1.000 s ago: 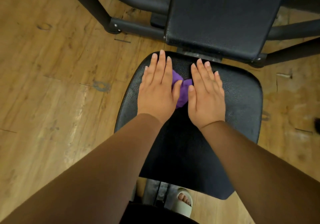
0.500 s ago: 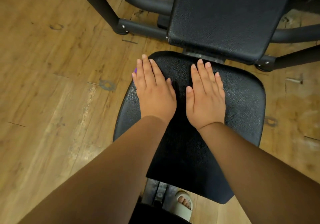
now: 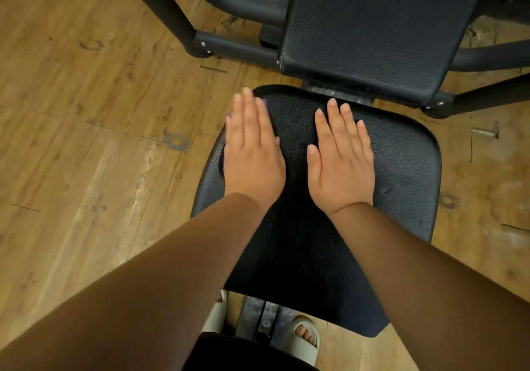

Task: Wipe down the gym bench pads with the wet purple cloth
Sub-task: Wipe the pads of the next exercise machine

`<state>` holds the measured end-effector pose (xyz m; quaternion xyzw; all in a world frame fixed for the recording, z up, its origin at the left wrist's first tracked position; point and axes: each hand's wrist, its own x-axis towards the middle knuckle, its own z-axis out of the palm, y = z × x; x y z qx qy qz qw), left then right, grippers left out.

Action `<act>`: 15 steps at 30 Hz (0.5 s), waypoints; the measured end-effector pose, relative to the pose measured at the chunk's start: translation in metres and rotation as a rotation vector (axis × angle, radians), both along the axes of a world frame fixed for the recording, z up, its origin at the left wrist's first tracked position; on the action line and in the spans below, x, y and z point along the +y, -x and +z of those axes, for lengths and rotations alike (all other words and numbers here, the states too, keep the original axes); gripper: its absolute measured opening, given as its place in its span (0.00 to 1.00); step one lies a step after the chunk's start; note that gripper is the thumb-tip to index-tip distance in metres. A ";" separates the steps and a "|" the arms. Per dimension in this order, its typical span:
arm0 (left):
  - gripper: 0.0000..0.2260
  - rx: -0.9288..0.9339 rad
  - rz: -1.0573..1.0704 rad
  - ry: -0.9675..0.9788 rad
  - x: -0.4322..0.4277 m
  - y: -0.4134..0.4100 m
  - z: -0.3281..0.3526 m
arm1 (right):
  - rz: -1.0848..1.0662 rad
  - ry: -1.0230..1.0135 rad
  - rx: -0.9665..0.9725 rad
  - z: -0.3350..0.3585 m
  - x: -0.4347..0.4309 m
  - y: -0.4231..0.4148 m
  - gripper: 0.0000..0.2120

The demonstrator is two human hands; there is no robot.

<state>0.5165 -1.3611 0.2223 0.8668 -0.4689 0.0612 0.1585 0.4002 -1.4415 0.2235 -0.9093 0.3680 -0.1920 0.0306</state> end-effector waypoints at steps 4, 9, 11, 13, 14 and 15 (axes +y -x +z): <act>0.24 -0.159 -0.454 -0.023 0.016 -0.035 -0.004 | -0.007 0.014 0.014 0.000 0.001 -0.001 0.26; 0.26 -0.069 -0.212 0.018 0.004 -0.003 -0.008 | -0.013 0.023 0.022 0.001 0.001 -0.001 0.26; 0.26 -0.033 -0.233 0.066 -0.001 0.008 -0.011 | -0.011 0.030 0.025 0.000 0.001 -0.001 0.25; 0.24 -0.029 -0.318 0.094 0.002 -0.003 -0.011 | -0.009 0.033 0.018 -0.002 0.000 -0.001 0.25; 0.24 -0.039 -0.345 0.098 0.003 -0.012 -0.009 | -0.009 0.035 0.012 -0.002 0.000 -0.001 0.25; 0.24 -0.047 -0.345 0.106 0.002 -0.020 -0.006 | -0.009 0.037 0.008 -0.002 0.000 -0.001 0.25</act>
